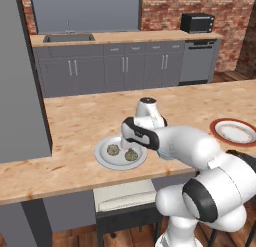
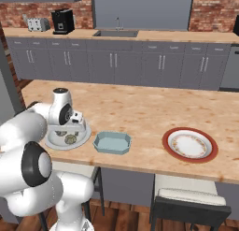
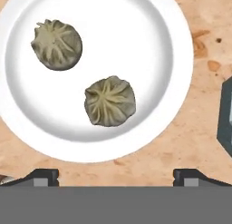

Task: Place two dumplings into each of the tupperware containers and then place the containers in the fridge.

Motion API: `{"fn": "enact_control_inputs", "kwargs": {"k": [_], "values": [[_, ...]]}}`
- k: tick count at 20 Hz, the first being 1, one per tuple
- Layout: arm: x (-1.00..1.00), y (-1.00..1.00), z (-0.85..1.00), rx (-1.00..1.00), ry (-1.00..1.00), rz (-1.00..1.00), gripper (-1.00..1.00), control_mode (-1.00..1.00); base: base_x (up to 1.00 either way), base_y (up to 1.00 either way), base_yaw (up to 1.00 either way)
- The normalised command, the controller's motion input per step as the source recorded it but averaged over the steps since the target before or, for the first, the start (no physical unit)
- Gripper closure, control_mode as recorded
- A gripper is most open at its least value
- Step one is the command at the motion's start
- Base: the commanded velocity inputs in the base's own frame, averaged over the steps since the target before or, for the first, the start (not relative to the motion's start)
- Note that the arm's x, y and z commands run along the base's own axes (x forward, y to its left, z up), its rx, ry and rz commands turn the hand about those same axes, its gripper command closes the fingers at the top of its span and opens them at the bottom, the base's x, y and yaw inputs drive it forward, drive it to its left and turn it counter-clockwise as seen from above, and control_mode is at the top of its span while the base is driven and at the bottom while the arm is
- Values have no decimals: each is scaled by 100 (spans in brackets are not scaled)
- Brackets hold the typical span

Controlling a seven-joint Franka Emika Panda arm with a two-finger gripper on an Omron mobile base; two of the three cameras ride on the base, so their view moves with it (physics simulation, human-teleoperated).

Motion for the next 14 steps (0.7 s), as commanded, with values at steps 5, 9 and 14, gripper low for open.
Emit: {"fn": "enact_control_inputs", "kwargs": {"k": [5, 9, 14], "values": [[20, 25, -27, 0, 2, 0, -100, -100, 0, 0, 0], [15, 8, -38, 0, 1, 0, -100, -100, 0, 0, 0], [8, 0, -45, 0, 1, 0, -100, -100, 0, 0, 0]]}}
